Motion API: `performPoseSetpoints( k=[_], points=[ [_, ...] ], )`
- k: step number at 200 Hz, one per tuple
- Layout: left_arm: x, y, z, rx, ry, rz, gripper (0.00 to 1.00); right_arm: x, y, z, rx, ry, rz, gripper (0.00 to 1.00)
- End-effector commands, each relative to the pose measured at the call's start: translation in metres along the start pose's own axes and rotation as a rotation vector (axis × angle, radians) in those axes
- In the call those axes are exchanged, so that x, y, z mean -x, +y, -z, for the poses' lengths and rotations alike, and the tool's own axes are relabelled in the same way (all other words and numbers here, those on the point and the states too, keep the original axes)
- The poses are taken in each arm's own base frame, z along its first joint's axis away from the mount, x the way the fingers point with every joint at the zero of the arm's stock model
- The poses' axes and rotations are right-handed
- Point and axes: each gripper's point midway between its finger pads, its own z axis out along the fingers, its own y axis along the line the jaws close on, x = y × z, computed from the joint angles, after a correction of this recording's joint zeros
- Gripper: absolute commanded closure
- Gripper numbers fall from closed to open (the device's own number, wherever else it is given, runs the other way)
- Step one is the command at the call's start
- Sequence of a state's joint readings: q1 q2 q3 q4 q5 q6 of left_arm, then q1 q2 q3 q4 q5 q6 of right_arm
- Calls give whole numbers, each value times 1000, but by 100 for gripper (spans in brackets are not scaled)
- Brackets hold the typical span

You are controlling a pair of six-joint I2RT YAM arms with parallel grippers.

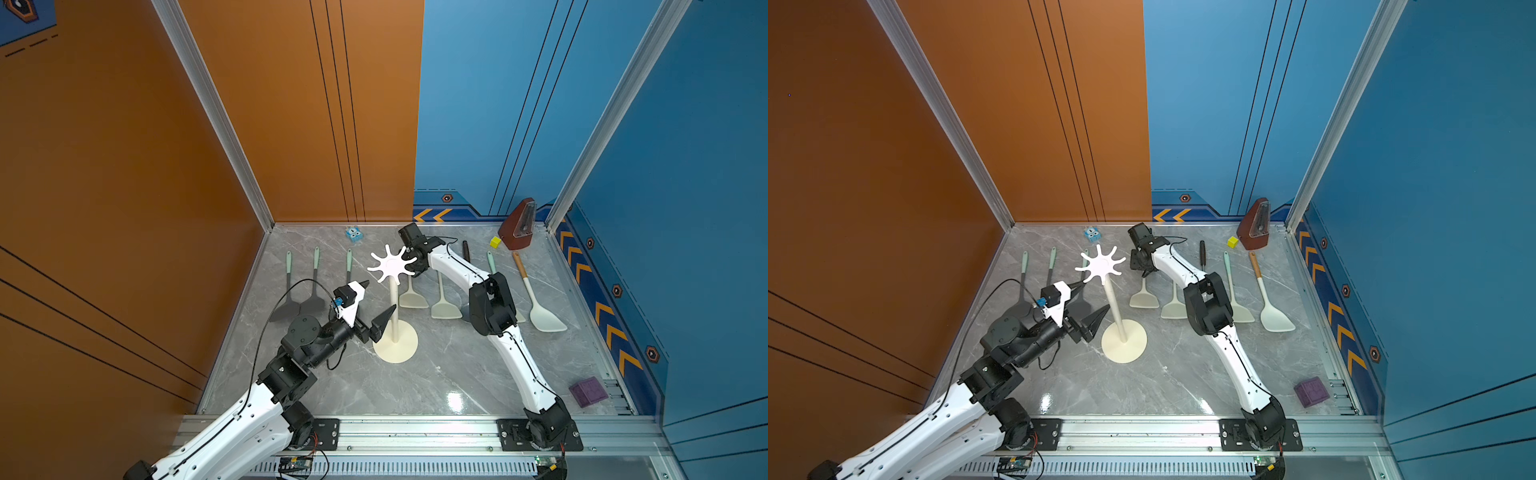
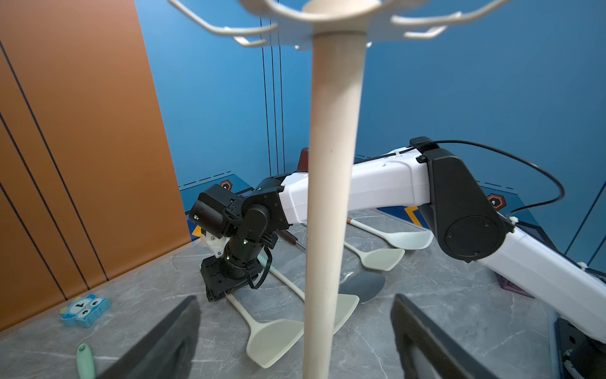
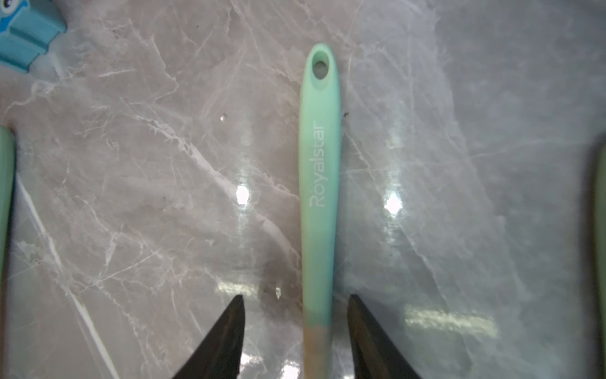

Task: Take the spatula off the kitchen utensil rack
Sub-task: Place the spatula at the center of the board, then reset both arms

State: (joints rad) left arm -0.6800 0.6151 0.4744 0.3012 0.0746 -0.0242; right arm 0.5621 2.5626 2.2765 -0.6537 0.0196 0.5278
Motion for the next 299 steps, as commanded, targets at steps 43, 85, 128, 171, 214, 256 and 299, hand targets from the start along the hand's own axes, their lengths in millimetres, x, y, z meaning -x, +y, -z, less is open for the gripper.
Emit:
performPoseSetpoints(
  k=[43, 85, 128, 171, 214, 256, 299],
  points=[
    [-33, 52, 39, 297, 58, -11, 1, 59, 11, 110, 101, -230, 12, 11],
    [-47, 109, 61, 592, 140, 25, 1, 68, -45, 167, -10, -351, 15, 0],
    [-94, 189, 62, 847, 340, 193, 1, 35, -163, 211, -371, -464, 13, 0],
    [-106, 250, 86, 1005, 255, 242, 1, -12, -265, 223, -561, -447, -106, 0],
    [-153, 267, 93, 1041, 423, 155, 1, -51, -312, 225, -536, -564, -208, 0],
    [-166, 256, 82, 954, 329, 59, 1, -53, -310, 236, -517, -645, -126, 0],
    [-183, 254, 48, 840, 384, 17, 1, -66, -314, 246, -550, -711, -38, 0]
  ],
)
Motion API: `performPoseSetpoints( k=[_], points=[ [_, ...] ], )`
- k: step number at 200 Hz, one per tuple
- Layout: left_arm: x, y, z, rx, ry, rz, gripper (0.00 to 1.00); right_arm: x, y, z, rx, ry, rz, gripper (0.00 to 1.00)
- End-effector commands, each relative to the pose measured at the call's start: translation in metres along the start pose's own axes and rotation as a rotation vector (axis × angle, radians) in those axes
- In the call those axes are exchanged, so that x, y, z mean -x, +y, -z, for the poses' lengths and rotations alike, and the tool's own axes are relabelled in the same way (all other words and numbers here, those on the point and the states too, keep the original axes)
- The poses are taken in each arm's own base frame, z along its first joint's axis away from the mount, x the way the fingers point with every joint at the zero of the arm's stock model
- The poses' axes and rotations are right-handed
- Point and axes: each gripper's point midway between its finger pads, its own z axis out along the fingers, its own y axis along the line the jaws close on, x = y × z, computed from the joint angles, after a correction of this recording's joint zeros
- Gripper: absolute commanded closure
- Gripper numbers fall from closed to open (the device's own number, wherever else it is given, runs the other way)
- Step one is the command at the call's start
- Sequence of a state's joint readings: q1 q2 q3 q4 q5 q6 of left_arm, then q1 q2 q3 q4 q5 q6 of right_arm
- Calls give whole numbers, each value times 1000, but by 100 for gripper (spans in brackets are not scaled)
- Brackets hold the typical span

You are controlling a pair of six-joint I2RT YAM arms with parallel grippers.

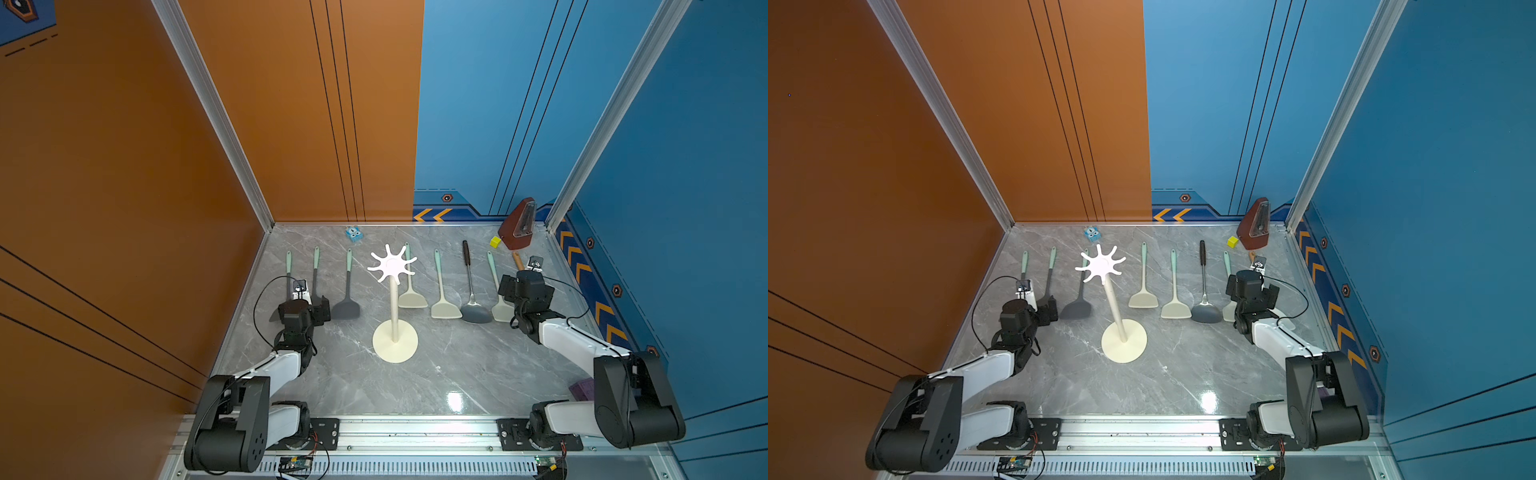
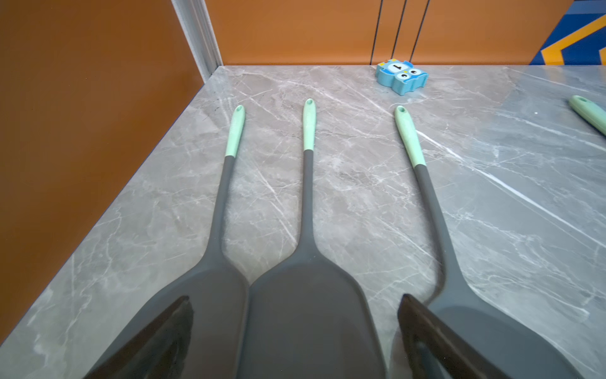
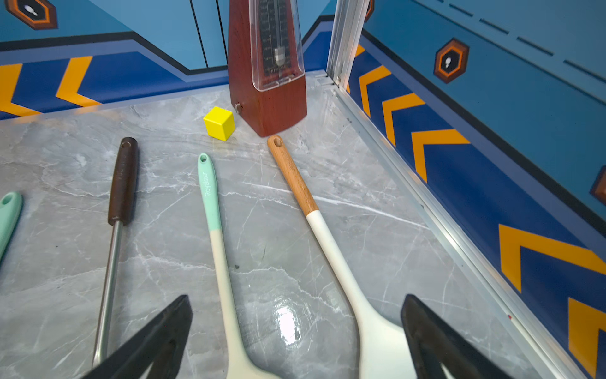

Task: Take the spatula off the kitchen utensil rack
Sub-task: Reset both arms

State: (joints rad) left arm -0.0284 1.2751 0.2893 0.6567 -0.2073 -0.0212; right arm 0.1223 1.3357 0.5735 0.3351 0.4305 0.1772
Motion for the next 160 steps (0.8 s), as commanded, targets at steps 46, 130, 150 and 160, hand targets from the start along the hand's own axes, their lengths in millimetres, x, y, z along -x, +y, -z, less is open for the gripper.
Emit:
performPoseSetpoints(
  k=[46, 130, 150, 160],
  points=[
    [8, -46, -30, -202, -76, -95, 2, -22, 16, -15, 126, -80, 85, 0],
    [8, -45, -29, -195, -78, -92, 2, -38, 21, -11, 176, -128, 92, 0],
    [8, -44, -31, -187, -76, -88, 2, -38, 21, -19, 208, -78, 68, 0],
    [9, -43, -32, -180, -76, -84, 2, -37, 21, -20, 208, -89, 66, 0]
  ],
)
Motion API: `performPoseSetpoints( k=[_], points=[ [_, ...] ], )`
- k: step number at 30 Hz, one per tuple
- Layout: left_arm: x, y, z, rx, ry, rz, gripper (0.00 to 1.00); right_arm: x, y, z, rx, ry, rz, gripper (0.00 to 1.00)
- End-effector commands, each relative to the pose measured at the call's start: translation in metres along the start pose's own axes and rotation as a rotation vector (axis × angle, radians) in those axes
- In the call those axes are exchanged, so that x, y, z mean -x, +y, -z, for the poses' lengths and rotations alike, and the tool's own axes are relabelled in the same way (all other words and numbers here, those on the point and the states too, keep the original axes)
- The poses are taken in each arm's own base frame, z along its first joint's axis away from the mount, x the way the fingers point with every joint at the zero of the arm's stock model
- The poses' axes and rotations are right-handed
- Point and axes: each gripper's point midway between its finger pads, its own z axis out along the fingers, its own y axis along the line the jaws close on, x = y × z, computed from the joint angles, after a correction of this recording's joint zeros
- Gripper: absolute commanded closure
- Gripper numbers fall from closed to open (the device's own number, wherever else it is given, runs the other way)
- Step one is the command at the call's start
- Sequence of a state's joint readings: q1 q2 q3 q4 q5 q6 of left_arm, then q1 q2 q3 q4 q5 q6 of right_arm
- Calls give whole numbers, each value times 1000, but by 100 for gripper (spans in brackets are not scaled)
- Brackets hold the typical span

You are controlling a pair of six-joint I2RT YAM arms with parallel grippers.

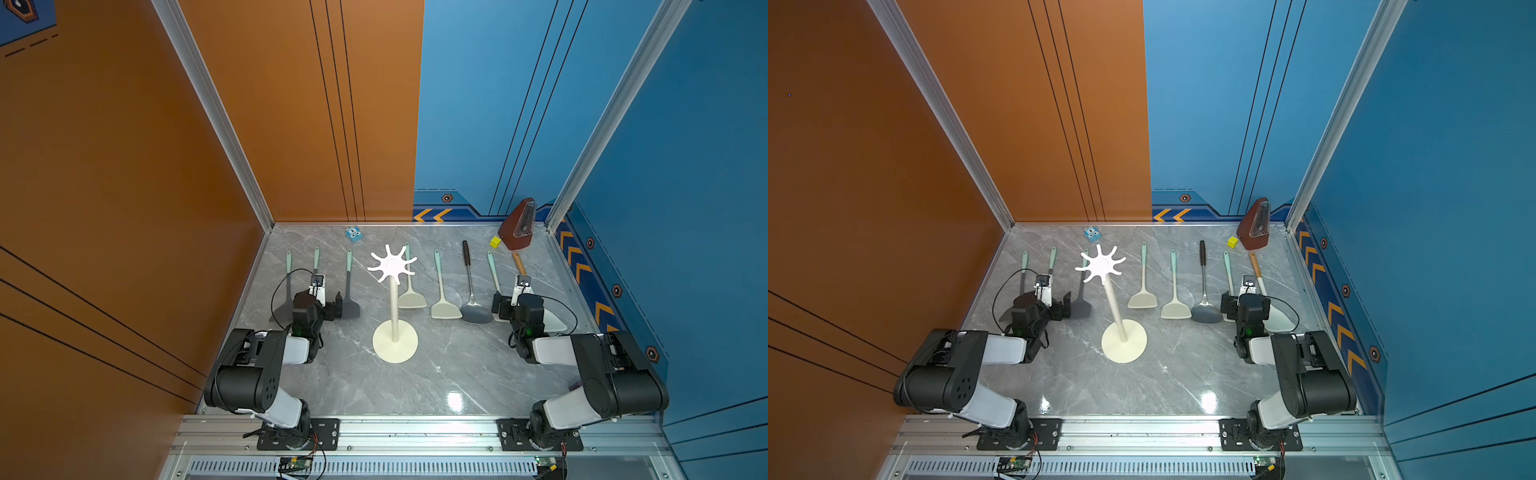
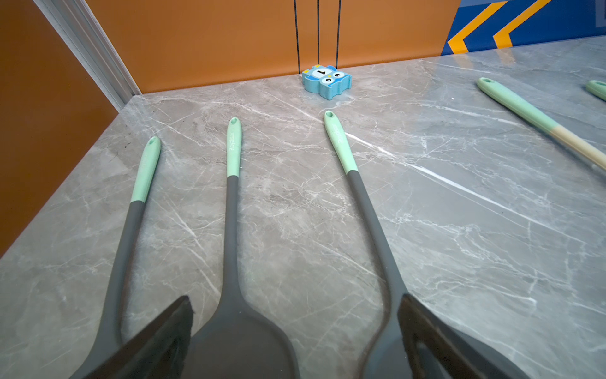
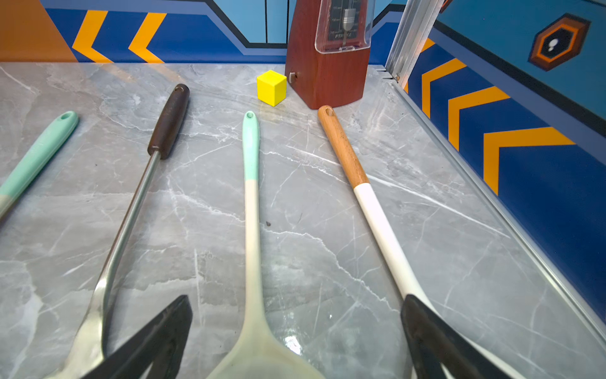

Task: Take the spatula off the kitchen utensil rack
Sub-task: Reset both arms

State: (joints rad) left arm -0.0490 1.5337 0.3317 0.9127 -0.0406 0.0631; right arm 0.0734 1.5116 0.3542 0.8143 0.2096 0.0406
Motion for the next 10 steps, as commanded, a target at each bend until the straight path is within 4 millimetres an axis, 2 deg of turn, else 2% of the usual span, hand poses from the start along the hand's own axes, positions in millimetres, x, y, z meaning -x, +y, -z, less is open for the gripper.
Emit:
performPoseSetpoints(
  k=[1, 10],
  points=[
    [12, 2, -3, 8, -32, 0, 2, 16, 0, -5, 22, -36, -16, 0],
    [12, 2, -3, 12, -31, 0, 1, 16, 1, -7, 41, -25, -24, 0]
  ],
)
